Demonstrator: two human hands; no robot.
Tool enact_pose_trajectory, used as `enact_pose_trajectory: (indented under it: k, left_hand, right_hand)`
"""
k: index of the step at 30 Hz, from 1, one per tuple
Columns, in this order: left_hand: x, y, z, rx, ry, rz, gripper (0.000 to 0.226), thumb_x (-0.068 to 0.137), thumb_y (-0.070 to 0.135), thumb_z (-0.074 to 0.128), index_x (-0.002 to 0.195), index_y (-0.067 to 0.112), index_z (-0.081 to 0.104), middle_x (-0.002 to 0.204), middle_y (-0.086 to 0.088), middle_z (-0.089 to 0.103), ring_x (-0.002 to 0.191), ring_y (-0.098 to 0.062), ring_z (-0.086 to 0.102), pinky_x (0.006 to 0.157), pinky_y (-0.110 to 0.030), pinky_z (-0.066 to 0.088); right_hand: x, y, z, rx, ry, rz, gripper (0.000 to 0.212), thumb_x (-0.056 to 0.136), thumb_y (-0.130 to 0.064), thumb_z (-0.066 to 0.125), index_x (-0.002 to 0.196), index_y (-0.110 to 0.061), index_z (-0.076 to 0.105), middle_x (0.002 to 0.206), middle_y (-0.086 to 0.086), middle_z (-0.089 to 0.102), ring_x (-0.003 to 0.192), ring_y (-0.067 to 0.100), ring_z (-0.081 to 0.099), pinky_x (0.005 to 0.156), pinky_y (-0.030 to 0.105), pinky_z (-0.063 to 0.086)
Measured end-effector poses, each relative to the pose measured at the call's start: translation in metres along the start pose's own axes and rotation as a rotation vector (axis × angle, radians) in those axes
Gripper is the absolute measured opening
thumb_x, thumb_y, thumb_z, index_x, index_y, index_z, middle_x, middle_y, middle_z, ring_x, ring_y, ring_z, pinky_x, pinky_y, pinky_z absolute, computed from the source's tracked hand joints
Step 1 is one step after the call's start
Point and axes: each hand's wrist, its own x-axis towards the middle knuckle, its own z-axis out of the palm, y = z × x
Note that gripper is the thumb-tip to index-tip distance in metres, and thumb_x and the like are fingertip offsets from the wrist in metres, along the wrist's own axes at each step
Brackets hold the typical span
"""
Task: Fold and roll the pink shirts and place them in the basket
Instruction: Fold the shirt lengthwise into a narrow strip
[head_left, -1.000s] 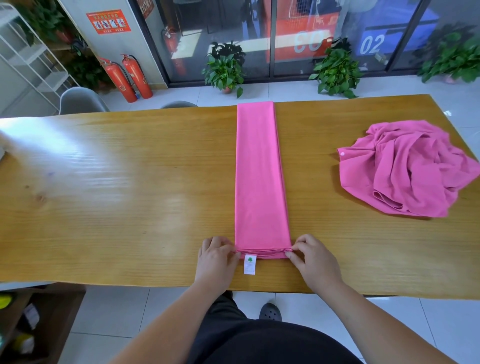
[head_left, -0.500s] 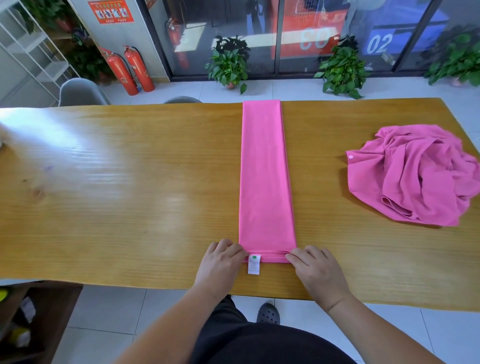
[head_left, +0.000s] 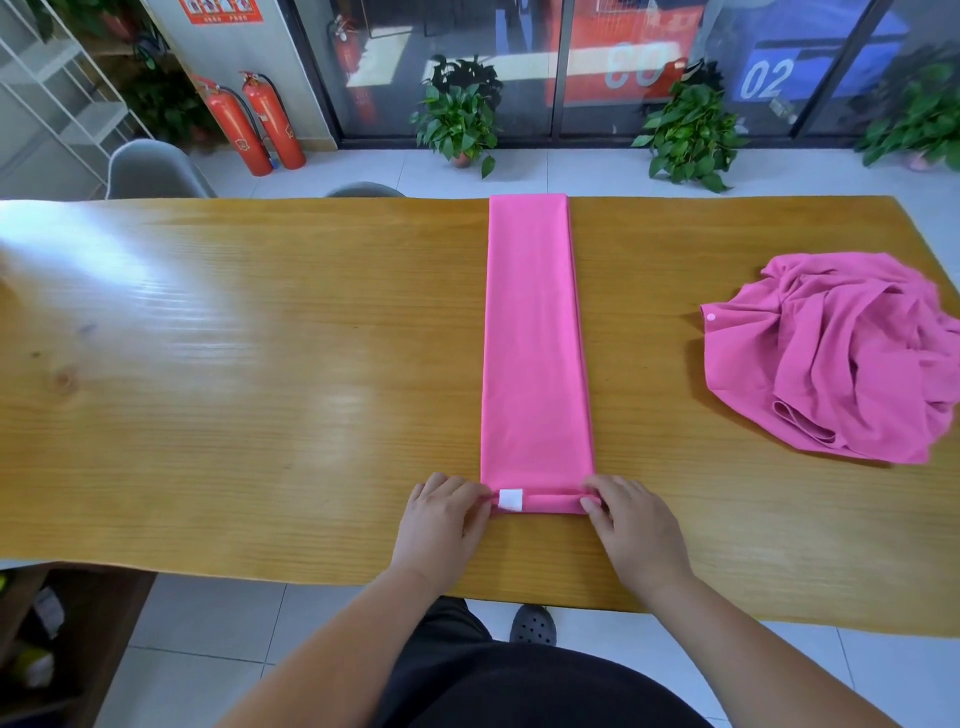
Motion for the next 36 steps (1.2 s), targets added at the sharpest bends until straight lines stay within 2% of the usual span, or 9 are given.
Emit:
enact_pose_trajectory:
  k: [3, 8, 13, 18, 20, 22, 25, 29, 36]
  left_hand:
    - [0.015, 0.002, -0.006, -0.108, -0.098, -0.198, 0.018, 0.103, 0.03, 0.056, 0.115, 0.037, 0.068, 0.087, 0.022, 0.063, 0.101, -0.008, 0.053, 0.094, -0.032, 0.042]
    - [0.02, -0.002, -0.009, -0.002, -0.085, -0.16, 0.018, 0.098, 0.031, 0.055, 0.11, 0.036, 0.068, 0.094, 0.024, 0.058, 0.1, -0.009, 0.055, 0.095, -0.033, 0.045]
    - [0.01, 0.006, -0.003, 0.056, 0.089, 0.082, 0.023, 0.099, 0.033, 0.065, 0.121, 0.028, 0.065, 0.123, 0.011, 0.057, 0.111, -0.015, 0.051, 0.094, -0.031, 0.044]
    - [0.01, 0.0, 0.007, 0.192, 0.1, 0.308, 0.021, 0.096, 0.023, 0.069, 0.116, 0.027, 0.073, 0.119, 0.014, 0.067, 0.108, -0.019, 0.061, 0.087, -0.037, 0.047]
    - [0.008, -0.003, 0.008, 0.212, 0.117, 0.351, 0.018, 0.098, 0.026, 0.068, 0.114, 0.027, 0.074, 0.117, 0.015, 0.068, 0.106, -0.018, 0.061, 0.087, -0.036, 0.047]
    - [0.006, -0.005, 0.007, 0.225, 0.109, 0.362, 0.02, 0.099, 0.033, 0.067, 0.117, 0.027, 0.074, 0.117, 0.015, 0.068, 0.107, -0.018, 0.061, 0.089, -0.035, 0.046]
    - [0.005, -0.005, 0.006, 0.225, 0.087, 0.33, 0.024, 0.098, 0.039, 0.066, 0.119, 0.029, 0.073, 0.119, 0.016, 0.069, 0.107, -0.016, 0.06, 0.09, -0.035, 0.046]
    - [0.011, -0.002, 0.009, 0.194, 0.073, 0.254, 0.02, 0.092, 0.027, 0.077, 0.112, 0.03, 0.074, 0.109, 0.016, 0.07, 0.099, -0.017, 0.059, 0.082, -0.035, 0.047]
    - [0.023, 0.008, -0.001, -0.192, -0.054, -0.19, 0.024, 0.105, 0.036, 0.061, 0.129, 0.04, 0.059, 0.11, 0.025, 0.069, 0.107, -0.007, 0.053, 0.095, -0.034, 0.046]
  right_hand:
    - [0.011, -0.012, -0.007, 0.034, 0.0, 0.155, 0.021, 0.103, -0.045, 0.058, 0.121, -0.036, 0.053, 0.091, -0.02, 0.058, 0.079, 0.002, 0.057, 0.057, 0.025, 0.044]
    - [0.015, -0.006, -0.005, -0.176, 0.044, 0.074, 0.015, 0.1, -0.041, 0.064, 0.106, -0.029, 0.058, 0.096, -0.013, 0.049, 0.084, 0.01, 0.052, 0.055, 0.025, 0.039]
    - [0.014, 0.004, 0.004, -0.208, 0.158, -0.096, 0.008, 0.099, -0.029, 0.069, 0.096, -0.021, 0.068, 0.098, -0.007, 0.054, 0.085, 0.016, 0.052, 0.061, 0.028, 0.046]
    - [0.012, 0.016, 0.01, -0.282, 0.232, -0.291, 0.018, 0.107, -0.023, 0.056, 0.099, -0.019, 0.072, 0.099, -0.005, 0.064, 0.086, 0.021, 0.054, 0.066, 0.035, 0.047]
    - [0.006, 0.023, 0.011, -0.321, 0.239, -0.337, 0.013, 0.103, -0.013, 0.063, 0.106, -0.017, 0.075, 0.107, -0.003, 0.069, 0.089, 0.023, 0.057, 0.066, 0.037, 0.047]
    - [0.0, 0.033, 0.013, -0.347, 0.207, -0.377, 0.03, 0.098, -0.003, 0.065, 0.123, -0.015, 0.074, 0.123, -0.001, 0.069, 0.097, 0.026, 0.06, 0.07, 0.039, 0.049]
    - [-0.009, 0.04, 0.012, -0.365, 0.161, -0.412, 0.037, 0.103, -0.021, 0.063, 0.139, -0.017, 0.067, 0.137, -0.002, 0.065, 0.104, 0.024, 0.061, 0.073, 0.039, 0.048]
    - [-0.005, 0.036, 0.01, -0.36, 0.122, -0.329, 0.039, 0.104, -0.034, 0.054, 0.137, -0.021, 0.07, 0.132, -0.007, 0.067, 0.102, 0.021, 0.061, 0.073, 0.037, 0.05]
    - [0.012, 0.018, -0.006, 0.0, 0.021, 0.006, 0.029, 0.105, -0.039, 0.061, 0.133, -0.035, 0.069, 0.115, -0.022, 0.068, 0.103, 0.008, 0.056, 0.083, 0.029, 0.053]
